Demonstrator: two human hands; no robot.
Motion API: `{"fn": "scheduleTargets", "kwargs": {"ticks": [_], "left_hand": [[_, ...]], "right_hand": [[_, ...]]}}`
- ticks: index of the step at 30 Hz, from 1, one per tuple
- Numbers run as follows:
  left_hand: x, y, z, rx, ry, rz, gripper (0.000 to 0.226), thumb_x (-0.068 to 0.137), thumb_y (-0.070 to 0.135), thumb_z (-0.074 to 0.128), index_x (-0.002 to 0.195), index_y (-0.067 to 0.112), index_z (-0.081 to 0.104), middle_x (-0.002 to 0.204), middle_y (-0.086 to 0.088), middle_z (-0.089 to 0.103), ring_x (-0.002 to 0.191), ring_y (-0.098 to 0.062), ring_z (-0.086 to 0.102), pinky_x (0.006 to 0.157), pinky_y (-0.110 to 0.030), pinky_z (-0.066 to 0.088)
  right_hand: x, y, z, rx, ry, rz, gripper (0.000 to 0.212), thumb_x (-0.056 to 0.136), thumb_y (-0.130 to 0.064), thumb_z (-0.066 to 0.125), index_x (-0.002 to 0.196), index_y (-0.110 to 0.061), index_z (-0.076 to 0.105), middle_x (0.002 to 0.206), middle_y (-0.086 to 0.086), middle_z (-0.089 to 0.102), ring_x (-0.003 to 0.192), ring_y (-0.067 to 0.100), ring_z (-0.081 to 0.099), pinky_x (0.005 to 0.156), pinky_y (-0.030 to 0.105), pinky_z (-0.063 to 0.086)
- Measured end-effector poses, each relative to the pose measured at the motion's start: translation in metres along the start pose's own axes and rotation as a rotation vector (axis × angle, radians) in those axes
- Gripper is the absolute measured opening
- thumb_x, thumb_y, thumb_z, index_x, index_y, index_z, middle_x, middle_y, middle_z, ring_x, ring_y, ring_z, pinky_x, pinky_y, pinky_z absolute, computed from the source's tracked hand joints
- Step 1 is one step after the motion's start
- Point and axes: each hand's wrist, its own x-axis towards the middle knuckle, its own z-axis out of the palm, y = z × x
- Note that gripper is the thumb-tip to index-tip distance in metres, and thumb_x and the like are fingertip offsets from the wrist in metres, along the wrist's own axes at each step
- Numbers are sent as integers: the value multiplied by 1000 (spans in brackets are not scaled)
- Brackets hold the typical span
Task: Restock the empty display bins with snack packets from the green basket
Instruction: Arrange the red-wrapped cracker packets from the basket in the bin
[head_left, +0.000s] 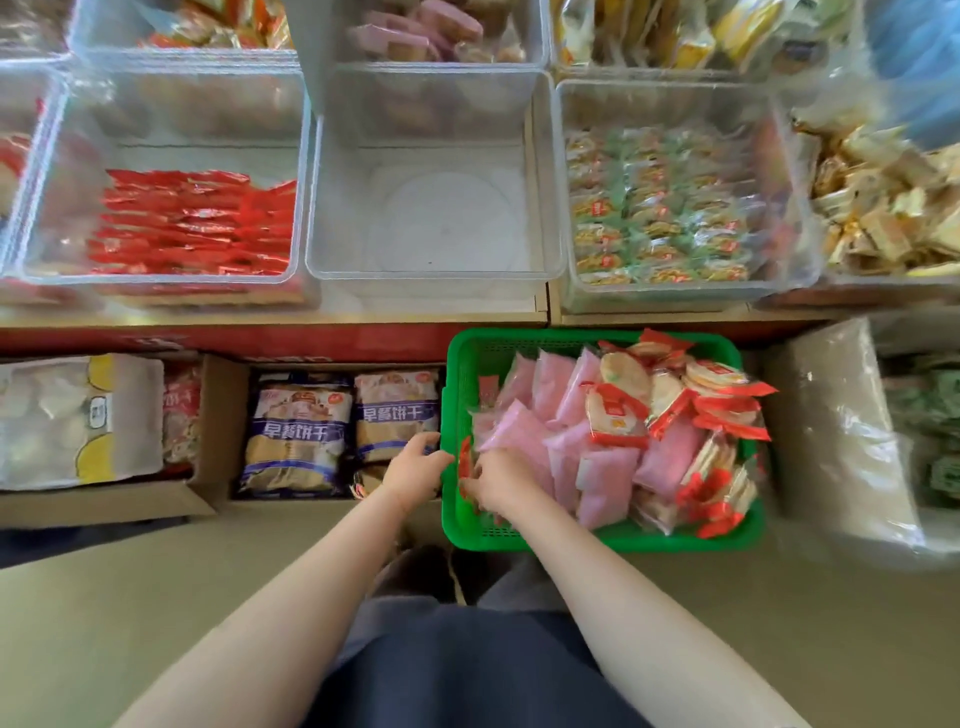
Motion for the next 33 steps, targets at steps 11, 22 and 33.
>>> {"fn": "scheduleTargets", "kwargs": {"ticks": [11,22,33], "left_hand": [[-12,5,1,-70,9,-31,56,80,34,57,135,22,52,118,-4,64,104,-23,62,94,-44,53],[-47,81,-8,-92,-460,246,31,91,27,66,119,15,63,116,-7,70,105,-21,66,96,-33,50],[-17,80,36,-274,-233,91,40,84,17,76,118,1,62,104,-16,74,96,-31,72,87,-47,58]], "right_hand": [[-3,-10,11,-96,45,10,22,91,-28,54,105,-15,65,101,6,67,90,28,65,71,28,51],[-37,22,-91,611,230,-282,30,78,-31,44,58,-8,44,63,4,44,66,19,43,64,36,36],[-8,91,-106,66,469,97,67,89,-34,63,146,-14,33,142,14,45,129,34,47,91,44,51]]}}
